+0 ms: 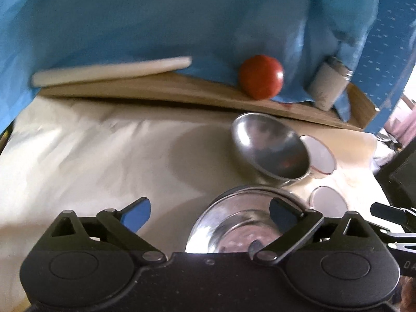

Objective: Organize plates and bowls

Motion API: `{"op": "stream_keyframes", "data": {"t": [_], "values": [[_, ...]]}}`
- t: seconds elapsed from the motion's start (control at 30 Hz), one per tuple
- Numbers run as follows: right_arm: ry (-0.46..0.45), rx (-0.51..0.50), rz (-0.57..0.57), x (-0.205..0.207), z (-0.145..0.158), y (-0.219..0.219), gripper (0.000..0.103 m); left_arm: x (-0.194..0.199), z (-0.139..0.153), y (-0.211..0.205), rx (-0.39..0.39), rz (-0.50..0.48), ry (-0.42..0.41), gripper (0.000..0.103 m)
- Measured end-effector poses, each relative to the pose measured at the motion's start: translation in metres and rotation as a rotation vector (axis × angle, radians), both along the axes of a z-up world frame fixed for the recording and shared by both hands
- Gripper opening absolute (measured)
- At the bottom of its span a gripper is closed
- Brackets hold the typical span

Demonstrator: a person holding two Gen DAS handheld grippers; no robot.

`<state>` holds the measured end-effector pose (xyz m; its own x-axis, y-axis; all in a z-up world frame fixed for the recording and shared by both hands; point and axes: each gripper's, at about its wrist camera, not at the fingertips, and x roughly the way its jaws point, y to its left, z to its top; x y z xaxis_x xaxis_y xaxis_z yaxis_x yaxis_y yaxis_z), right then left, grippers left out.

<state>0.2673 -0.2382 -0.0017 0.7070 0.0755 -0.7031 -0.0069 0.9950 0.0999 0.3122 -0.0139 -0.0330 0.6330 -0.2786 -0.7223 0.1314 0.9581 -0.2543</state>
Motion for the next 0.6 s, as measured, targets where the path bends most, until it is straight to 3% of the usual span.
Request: {"op": "stream_keyframes", "data": {"t": [0.27, 0.4, 0.6], "values": [[0.037, 0.032, -0.088, -0.008, -0.007, -0.040, 0.099, 0.007, 0.014, -0.046, -0.020, -0.231, -0.052, 0.102], [0.070, 0.045, -0.058, -0.005, -0.016, -0.058, 0.099, 0.010, 0.014, -0.071, -0.041, -0.312, -0.040, 0.102], [0.136, 0.104, 0.030, 0.013, -0.032, -0.078, 0.095, 0.025, 0.014, -0.109, -0.010, -0.385, -0.002, 0.102]]}}
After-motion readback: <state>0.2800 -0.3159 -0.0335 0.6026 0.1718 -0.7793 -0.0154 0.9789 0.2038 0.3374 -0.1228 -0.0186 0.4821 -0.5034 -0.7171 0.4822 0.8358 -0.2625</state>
